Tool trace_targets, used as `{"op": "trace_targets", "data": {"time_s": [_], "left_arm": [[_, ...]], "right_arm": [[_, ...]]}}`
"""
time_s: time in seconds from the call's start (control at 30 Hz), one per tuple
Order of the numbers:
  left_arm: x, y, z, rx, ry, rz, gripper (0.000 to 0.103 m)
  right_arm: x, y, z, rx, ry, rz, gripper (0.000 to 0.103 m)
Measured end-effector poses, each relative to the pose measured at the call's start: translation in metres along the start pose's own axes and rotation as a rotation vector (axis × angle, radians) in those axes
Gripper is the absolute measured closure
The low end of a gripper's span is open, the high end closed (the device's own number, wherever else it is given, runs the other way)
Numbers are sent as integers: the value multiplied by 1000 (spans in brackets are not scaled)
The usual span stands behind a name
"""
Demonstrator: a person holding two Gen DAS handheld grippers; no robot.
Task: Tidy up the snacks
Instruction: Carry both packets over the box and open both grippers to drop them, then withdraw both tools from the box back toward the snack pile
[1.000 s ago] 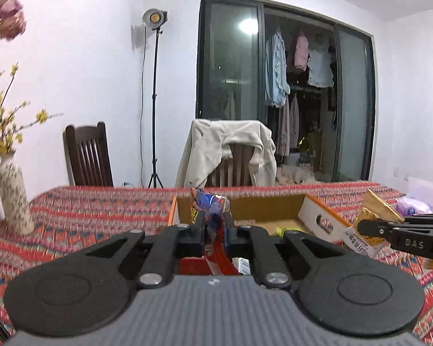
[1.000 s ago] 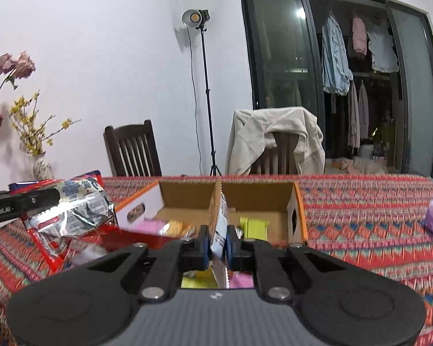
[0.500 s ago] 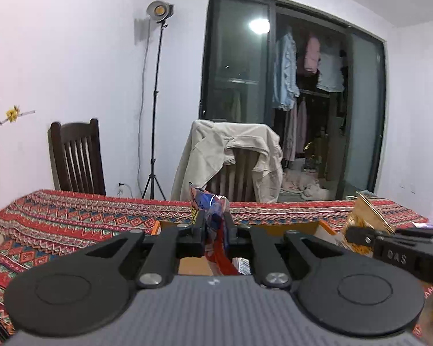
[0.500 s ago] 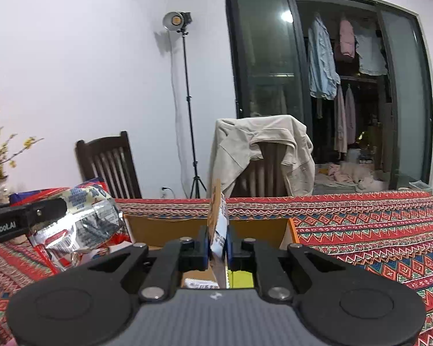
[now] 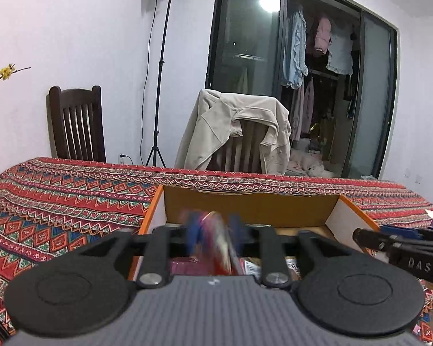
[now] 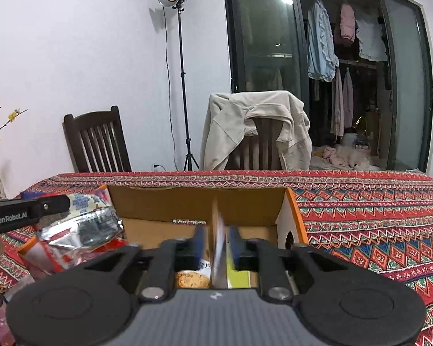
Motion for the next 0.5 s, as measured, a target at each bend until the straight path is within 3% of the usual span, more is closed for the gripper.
{"op": "trace_targets", "data": {"time_s": [0.03,0.07,0.1,0.17,0.5], "left_arm": [[-2,-2,0,-8,11,-4,38],[-4,-2,-1,-9,25,-16,16],[-7,-3,-1,-10,46,-34,0],[-13,-4,-1,-11,81,-50,0],[-15,0,-1,-5,73,-54,0]], "right_arm": [[-1,1,0,8,6,-1,22],[-3,2,1,10,12,-4,2],[-4,1,1,9,17,-7,1],[-6,0,2,3,15,-7,0],[-13,-1,2,1,25,6,0]]}}
Point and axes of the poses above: each gripper's, at about its wrist camera, not at the fingertips, and x roughly the way its jaws point, y to its right, z to its underside, the point moved 4 cm from there along x, roughly the way its jaws point, and after that the axes turned 4 degrees about -y, right-handed, at the moved point
